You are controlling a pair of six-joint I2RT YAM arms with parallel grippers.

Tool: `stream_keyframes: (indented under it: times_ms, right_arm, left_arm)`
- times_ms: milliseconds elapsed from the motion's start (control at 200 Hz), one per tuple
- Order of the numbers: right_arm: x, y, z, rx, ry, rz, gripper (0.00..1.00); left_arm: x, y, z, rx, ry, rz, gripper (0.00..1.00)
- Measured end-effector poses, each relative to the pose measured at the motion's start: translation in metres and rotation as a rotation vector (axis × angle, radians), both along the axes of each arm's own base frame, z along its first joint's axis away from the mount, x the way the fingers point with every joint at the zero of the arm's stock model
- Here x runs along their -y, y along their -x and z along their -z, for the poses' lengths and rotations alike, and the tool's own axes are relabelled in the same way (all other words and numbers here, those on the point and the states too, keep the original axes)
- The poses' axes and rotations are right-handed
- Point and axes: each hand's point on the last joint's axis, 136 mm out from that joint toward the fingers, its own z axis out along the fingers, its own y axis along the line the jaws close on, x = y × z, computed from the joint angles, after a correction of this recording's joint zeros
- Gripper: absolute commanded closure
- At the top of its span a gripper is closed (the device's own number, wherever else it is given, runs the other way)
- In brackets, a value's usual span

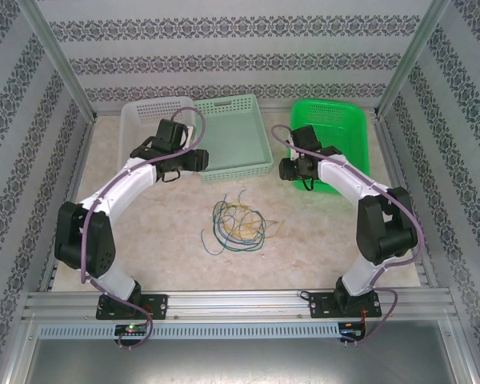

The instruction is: Untangle the cables

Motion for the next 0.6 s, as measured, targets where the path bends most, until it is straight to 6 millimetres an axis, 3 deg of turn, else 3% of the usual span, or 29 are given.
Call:
stream_keyframes:
  times_ms: [35,195,355,460,600]
  right_arm:
    - [0.000,0.003,-0.004,0.006,-0.005,0.003,0.43]
    - [0.002,0.023,-0.041,0.092,-0.041,0.007,0.38]
    - [-0.001,0.068,-0.074,0.185,-0.093,-0.016,0.35]
    - [0.001,0.105,-0.069,0.177,-0.119,-0.012,0.35]
    - [0.003,0.153,-0.043,0.108,-0.143,0.020,0.34]
  left_arm:
    - [0.000,0.002,-0.003,0.005,0.005,0.003,0.24]
    - [0.005,0.009,-0.006,0.014,0.028,0.022,0.23]
    - [0.023,0.017,-0.003,0.003,0.054,0.078,0.20]
    - [0.038,0.020,-0.005,0.006,0.111,0.113,0.17]
    - [0.056,0.019,-0.012,0.012,0.230,0.136,0.13]
